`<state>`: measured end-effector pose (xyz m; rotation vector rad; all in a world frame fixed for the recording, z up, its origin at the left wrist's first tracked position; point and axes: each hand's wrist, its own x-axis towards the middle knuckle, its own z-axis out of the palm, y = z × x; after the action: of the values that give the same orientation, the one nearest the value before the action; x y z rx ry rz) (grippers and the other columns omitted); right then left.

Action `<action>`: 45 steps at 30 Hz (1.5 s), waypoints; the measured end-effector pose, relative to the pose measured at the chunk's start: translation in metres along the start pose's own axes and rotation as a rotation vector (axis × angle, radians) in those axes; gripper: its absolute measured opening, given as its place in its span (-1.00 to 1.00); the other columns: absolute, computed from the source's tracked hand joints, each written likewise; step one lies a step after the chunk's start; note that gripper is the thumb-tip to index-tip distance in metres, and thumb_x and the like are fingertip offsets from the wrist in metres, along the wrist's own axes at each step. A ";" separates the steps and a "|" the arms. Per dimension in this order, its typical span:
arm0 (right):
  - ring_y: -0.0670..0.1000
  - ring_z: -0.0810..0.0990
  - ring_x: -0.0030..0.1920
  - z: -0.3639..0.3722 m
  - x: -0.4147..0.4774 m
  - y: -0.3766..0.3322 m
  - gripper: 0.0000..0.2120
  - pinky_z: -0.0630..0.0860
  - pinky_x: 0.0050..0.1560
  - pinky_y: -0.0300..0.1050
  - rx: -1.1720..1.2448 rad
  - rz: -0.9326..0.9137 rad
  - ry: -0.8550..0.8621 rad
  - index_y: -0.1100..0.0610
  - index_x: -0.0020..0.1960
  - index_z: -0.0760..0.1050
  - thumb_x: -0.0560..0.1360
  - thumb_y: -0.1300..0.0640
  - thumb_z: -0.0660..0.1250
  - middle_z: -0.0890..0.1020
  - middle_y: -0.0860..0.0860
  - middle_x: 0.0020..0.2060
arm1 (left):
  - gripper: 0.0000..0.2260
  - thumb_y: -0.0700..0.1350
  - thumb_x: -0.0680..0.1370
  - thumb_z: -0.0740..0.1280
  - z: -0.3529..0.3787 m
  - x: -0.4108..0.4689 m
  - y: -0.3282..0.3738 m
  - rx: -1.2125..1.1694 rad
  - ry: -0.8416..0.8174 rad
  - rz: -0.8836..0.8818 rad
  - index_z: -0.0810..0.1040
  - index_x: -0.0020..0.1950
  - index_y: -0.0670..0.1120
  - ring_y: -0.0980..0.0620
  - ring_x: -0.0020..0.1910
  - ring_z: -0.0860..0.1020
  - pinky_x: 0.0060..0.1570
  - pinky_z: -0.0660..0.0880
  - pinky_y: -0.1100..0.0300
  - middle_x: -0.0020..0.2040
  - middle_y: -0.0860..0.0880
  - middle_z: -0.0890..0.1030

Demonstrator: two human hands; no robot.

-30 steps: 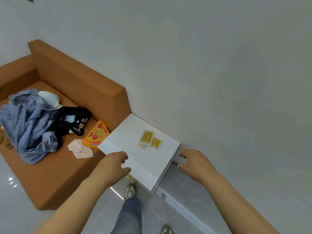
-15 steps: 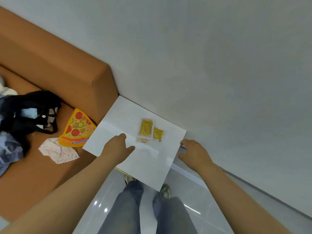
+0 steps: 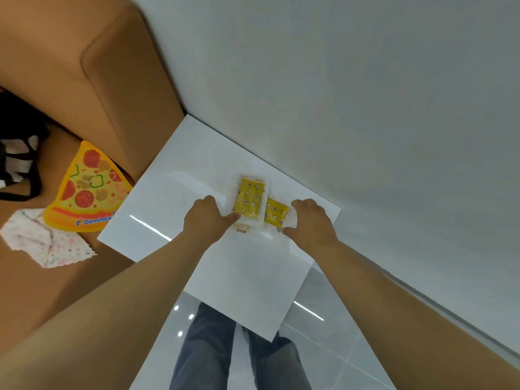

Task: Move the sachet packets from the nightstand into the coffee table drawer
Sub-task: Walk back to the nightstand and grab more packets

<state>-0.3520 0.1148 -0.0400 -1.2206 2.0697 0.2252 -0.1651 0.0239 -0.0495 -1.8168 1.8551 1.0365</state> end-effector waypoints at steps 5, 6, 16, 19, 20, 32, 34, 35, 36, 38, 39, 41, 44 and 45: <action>0.14 0.32 0.29 0.032 0.034 0.001 -0.20 0.44 0.18 0.00 0.000 -0.041 0.083 0.13 0.45 0.22 0.36 -0.09 0.49 0.32 0.11 0.31 | -0.28 0.29 0.33 0.44 0.028 0.029 0.009 -0.001 0.112 -0.038 0.38 0.21 -0.24 -0.15 0.04 0.52 0.04 0.45 0.07 0.12 -0.20 0.44; 0.14 0.32 0.27 0.037 0.038 0.000 -0.16 0.45 0.16 -0.01 -0.019 -0.038 0.116 0.13 0.46 0.20 0.34 -0.12 0.50 0.31 0.11 0.30 | -0.27 0.28 0.32 0.45 0.033 0.032 0.010 0.005 0.134 -0.040 0.37 0.20 -0.25 -0.14 0.03 0.51 0.04 0.44 0.07 0.11 -0.20 0.43; 0.13 0.57 -0.03 0.048 0.044 0.004 -0.60 0.51 -0.08 -0.01 0.247 0.063 0.085 0.14 0.14 0.36 0.42 0.07 0.46 0.58 0.06 -0.03 | -0.38 0.01 0.34 0.56 0.047 0.041 0.020 -0.122 0.144 -0.067 0.34 0.21 -0.22 -0.18 0.04 0.55 0.02 0.48 0.06 0.11 -0.19 0.47; 0.14 0.55 -0.09 0.045 0.035 0.010 -0.82 0.45 -0.15 -0.04 0.236 0.030 0.116 0.18 0.06 0.39 0.56 0.09 0.29 0.57 0.08 -0.11 | -0.51 -0.01 0.37 0.54 0.047 0.041 0.018 -0.161 0.101 -0.030 0.40 0.11 -0.20 -0.13 -0.05 0.54 -0.12 0.45 0.09 -0.06 -0.11 0.49; 0.14 0.53 -0.12 0.043 0.031 0.012 -0.87 0.43 -0.17 -0.05 0.241 0.020 0.140 0.17 0.00 0.38 0.59 0.10 0.24 0.55 0.08 -0.16 | -0.56 -0.01 0.37 0.52 0.047 0.039 0.017 -0.155 0.072 -0.015 0.43 0.06 -0.19 -0.10 -0.09 0.53 -0.17 0.43 0.12 -0.11 -0.07 0.48; -0.03 0.28 -0.44 -0.024 -0.097 0.025 -0.73 0.19 -0.44 -0.22 0.498 0.124 0.357 0.15 -0.31 0.25 0.48 0.25 0.29 0.32 -0.01 -0.46 | -0.78 -0.21 0.42 0.40 -0.018 -0.067 0.014 -0.243 -0.033 0.062 0.36 -0.32 -0.15 0.05 -0.42 0.34 -0.45 0.23 0.24 -0.38 -0.02 0.37; -0.10 0.21 -0.47 -0.038 -0.130 0.021 -0.70 0.13 -0.47 -0.28 0.545 0.162 0.423 0.13 -0.34 0.23 0.46 0.27 0.30 0.27 -0.05 -0.48 | -0.84 -0.21 0.43 0.38 -0.034 -0.093 0.021 -0.224 -0.049 0.130 0.43 -0.27 -0.19 0.04 -0.41 0.37 -0.44 0.27 0.23 -0.37 -0.05 0.41; -0.13 0.20 -0.48 -0.044 -0.148 0.020 -0.67 0.13 -0.48 -0.29 0.577 0.182 0.457 0.09 -0.36 0.21 0.47 0.27 0.30 0.27 -0.07 -0.49 | -0.87 -0.21 0.43 0.38 -0.043 -0.107 0.025 -0.206 -0.050 0.170 0.47 -0.23 -0.22 0.02 -0.40 0.39 -0.44 0.30 0.22 -0.35 -0.07 0.45; -0.14 0.21 -0.49 -0.050 -0.167 0.017 -0.63 0.14 -0.48 -0.29 0.603 0.199 0.495 0.05 -0.37 0.19 0.47 0.27 0.31 0.27 -0.09 -0.50 | -0.89 -0.21 0.43 0.38 -0.052 -0.120 0.029 -0.202 -0.045 0.209 0.51 -0.19 -0.24 0.01 -0.38 0.41 -0.42 0.33 0.21 -0.32 -0.10 0.50; -0.14 0.21 -0.50 -0.063 -0.205 0.013 -0.60 0.15 -0.49 -0.30 0.643 0.247 0.566 0.00 -0.38 0.17 0.48 0.26 0.32 0.27 -0.11 -0.51 | -0.86 -0.20 0.43 0.39 -0.069 -0.146 0.038 -0.207 -0.033 0.292 0.53 -0.14 -0.27 -0.02 -0.36 0.44 -0.38 0.35 0.19 -0.26 -0.18 0.55; -0.14 0.21 -0.50 -0.069 -0.224 0.011 -0.59 0.15 -0.49 -0.30 0.659 0.276 0.605 -0.01 -0.38 0.17 0.47 0.25 0.32 0.27 -0.10 -0.51 | -0.85 -0.19 0.43 0.39 -0.078 -0.160 0.044 -0.204 -0.023 0.336 0.53 -0.16 -0.28 -0.03 -0.36 0.43 -0.37 0.35 0.17 -0.25 -0.21 0.56; -0.12 0.20 -0.51 -0.078 -0.265 0.007 -0.58 0.17 -0.50 -0.29 0.701 0.334 0.700 -0.03 -0.38 0.17 0.47 0.26 0.32 0.26 -0.10 -0.52 | -0.83 -0.19 0.42 0.40 -0.094 -0.188 0.056 -0.196 -0.009 0.438 0.48 -0.25 -0.26 -0.01 -0.38 0.39 -0.38 0.32 0.16 -0.32 -0.20 0.50; -0.11 0.20 -0.52 -0.088 -0.324 0.004 -0.58 0.26 -0.48 -0.31 0.783 0.423 0.826 -0.02 -0.38 0.16 0.48 0.24 0.32 0.24 -0.10 -0.52 | -0.78 -0.18 0.43 0.41 -0.113 -0.232 0.081 -0.185 -0.024 0.578 0.43 -0.36 -0.17 0.05 -0.43 0.32 -0.44 0.21 0.22 -0.42 -0.03 0.38; -0.10 0.20 -0.52 -0.088 -0.342 0.006 -0.59 0.26 -0.48 -0.32 0.799 0.453 0.868 -0.01 -0.37 0.18 0.49 0.23 0.33 0.24 -0.09 -0.52 | -0.79 -0.18 0.42 0.41 -0.116 -0.246 0.090 -0.177 -0.030 0.624 0.45 -0.36 -0.16 0.05 -0.43 0.33 -0.44 0.21 0.22 -0.42 -0.01 0.39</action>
<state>-0.2974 0.3135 0.2467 -0.3331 2.6995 -1.0082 -0.1934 0.1101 0.2226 -1.3026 2.4464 1.4572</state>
